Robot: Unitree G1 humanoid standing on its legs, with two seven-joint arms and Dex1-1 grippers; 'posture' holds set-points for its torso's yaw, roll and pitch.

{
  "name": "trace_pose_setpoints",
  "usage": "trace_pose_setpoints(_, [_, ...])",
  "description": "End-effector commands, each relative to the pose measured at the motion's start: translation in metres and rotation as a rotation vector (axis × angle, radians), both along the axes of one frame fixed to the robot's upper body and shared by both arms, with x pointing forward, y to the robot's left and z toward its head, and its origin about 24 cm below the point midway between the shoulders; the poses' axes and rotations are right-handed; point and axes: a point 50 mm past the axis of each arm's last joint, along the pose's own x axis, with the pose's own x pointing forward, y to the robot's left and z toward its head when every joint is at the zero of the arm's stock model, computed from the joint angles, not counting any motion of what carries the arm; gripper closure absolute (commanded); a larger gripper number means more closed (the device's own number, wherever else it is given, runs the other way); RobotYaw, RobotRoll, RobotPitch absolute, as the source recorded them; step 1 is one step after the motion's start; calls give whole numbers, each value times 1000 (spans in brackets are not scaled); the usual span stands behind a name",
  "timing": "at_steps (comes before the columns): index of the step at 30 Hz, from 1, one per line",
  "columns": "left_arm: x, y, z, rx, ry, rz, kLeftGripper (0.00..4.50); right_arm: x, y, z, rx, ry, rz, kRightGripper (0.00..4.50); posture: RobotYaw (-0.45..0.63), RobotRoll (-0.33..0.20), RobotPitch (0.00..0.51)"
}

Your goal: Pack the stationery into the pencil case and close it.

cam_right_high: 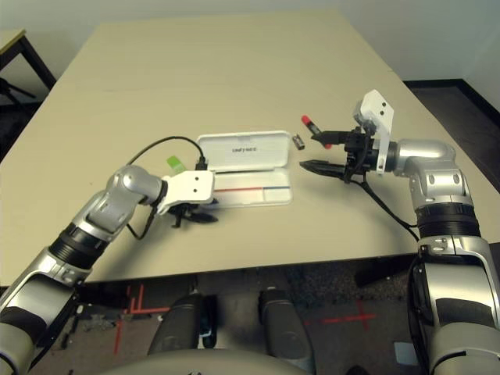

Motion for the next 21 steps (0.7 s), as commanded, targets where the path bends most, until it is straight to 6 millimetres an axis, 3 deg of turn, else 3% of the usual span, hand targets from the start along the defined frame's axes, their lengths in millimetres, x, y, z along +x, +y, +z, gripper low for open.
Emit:
trace_pose_setpoints(1, [-5, 1, 7, -34, 38, -26, 20, -1, 1, -4, -17, 12, 14, 0, 10, 0, 107])
trace_pose_setpoints(7, [1, 15, 30, -96, 34, 9, 20, -2, -5, -1, -28, 10, 6, 0, 13, 0, 108])
trace_pose_setpoints(14, [2, 35, 42, -164, 15, 70, 20, 0, -23, 11, -76, -13, -58, 0, 8, 0, 105])
trace_pose_setpoints(21, [3, 41, 47, -278, -2, 128, 20, 15, -46, 17, -126, -51, -280, 0, 10, 0, 100])
